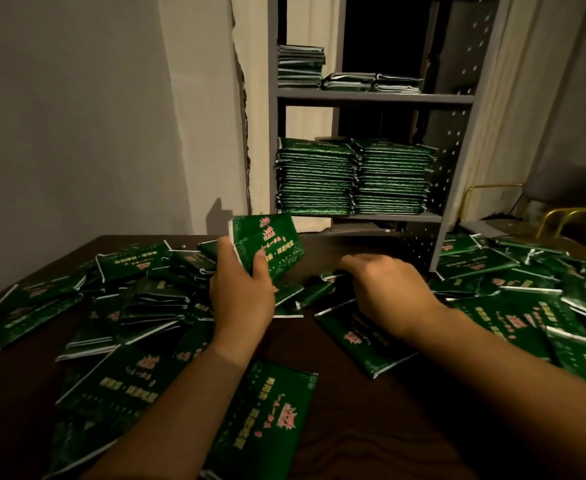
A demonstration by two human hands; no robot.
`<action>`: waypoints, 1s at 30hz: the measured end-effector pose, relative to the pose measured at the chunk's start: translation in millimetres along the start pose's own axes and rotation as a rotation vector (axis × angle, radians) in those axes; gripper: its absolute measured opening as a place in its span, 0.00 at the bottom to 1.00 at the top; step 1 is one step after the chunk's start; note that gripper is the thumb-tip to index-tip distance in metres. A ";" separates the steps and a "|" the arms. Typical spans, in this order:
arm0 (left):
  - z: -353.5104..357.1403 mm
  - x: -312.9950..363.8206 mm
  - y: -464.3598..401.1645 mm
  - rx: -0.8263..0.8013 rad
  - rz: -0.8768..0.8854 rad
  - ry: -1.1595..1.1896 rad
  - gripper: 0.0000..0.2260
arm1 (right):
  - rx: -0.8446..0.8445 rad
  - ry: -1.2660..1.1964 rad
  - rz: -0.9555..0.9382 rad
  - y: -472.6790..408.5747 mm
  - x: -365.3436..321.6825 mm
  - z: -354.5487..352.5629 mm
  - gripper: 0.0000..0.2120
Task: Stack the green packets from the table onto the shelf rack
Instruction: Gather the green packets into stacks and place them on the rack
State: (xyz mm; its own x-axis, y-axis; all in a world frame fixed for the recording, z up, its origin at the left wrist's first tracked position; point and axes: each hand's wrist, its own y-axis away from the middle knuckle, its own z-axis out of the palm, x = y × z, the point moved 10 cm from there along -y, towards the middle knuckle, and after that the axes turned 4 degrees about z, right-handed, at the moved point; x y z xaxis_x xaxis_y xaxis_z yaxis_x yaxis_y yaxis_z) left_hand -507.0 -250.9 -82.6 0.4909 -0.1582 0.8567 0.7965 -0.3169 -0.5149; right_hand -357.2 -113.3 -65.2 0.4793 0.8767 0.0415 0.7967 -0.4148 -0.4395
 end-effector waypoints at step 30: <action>59.8 2.4 47.9 -0.393 -0.262 0.303 0.17 | -0.124 -1.149 0.414 56.3 93.3 -4.2 0.14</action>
State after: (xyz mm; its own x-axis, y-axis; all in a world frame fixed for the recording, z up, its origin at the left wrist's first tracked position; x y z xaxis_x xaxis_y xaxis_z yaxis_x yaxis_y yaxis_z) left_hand -446.5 -210.5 -107.0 0.1247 -0.2711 0.9545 0.6585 -0.6969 -0.2839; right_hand -266.1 -55.8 -82.2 0.1516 0.3524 -0.9235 0.7210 -0.6786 -0.1406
